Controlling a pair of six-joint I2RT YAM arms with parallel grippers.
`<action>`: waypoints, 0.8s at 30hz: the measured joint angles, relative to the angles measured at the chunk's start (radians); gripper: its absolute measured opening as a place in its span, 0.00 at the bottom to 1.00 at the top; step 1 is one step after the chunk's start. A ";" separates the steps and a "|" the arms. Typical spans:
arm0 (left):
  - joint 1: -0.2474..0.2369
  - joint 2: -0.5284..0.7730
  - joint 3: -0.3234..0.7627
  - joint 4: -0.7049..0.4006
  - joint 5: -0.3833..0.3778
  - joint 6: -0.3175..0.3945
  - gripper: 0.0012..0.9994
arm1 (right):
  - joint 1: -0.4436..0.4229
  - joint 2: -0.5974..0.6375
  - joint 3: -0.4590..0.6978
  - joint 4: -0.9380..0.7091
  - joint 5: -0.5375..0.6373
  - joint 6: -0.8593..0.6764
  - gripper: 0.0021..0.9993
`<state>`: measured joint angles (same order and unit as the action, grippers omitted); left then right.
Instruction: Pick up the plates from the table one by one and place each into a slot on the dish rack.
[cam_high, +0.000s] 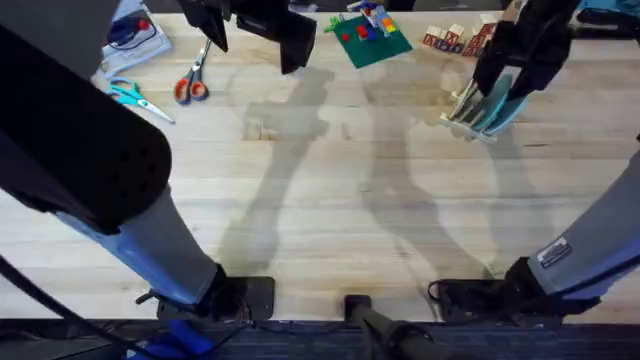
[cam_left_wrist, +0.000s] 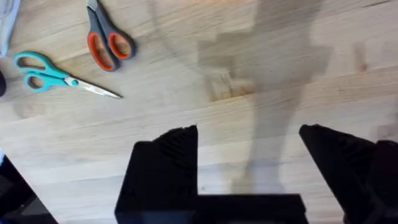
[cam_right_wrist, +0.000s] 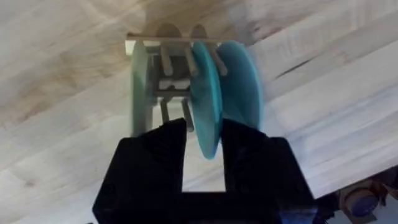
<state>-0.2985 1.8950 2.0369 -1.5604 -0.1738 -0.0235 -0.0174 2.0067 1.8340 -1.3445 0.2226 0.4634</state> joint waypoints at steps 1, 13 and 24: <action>0.000 0.000 0.000 0.000 0.000 0.000 0.99 | -0.001 -0.002 0.006 -0.011 0.000 0.000 0.34; 0.000 0.000 0.000 0.000 0.000 0.000 0.99 | -0.052 -0.191 0.160 -0.100 0.001 0.000 0.34; 0.000 0.000 0.000 0.000 0.000 0.000 0.99 | -0.052 -0.339 0.165 -0.228 0.000 -0.019 0.46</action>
<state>-0.2985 1.8950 2.0369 -1.5604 -0.1738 -0.0235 -0.0691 1.6677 1.9987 -1.5723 0.2230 0.4444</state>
